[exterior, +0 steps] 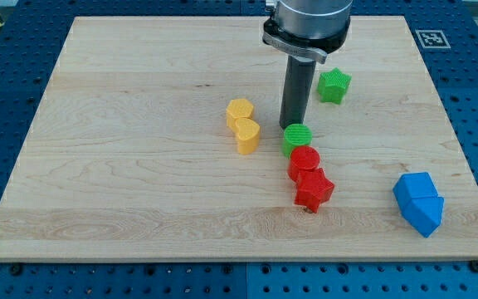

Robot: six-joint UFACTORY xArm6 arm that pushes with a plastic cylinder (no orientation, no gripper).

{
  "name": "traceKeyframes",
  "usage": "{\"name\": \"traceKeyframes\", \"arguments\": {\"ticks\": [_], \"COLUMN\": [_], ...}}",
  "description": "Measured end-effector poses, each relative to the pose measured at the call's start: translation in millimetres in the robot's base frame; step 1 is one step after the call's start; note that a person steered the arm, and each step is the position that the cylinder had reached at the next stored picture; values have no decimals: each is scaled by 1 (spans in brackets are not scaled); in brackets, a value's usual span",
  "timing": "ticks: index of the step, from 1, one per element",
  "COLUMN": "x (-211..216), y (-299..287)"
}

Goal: Move the green star above the green circle

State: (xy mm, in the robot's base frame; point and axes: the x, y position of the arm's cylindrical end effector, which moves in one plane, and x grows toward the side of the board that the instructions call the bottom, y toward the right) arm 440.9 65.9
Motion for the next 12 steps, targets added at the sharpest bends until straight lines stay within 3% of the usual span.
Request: {"name": "traceKeyframes", "arguments": {"ticks": [1,3,4,6,12], "x": [-20,-114,-128,-115,-66], "y": [-1,13,48,91,75]}}
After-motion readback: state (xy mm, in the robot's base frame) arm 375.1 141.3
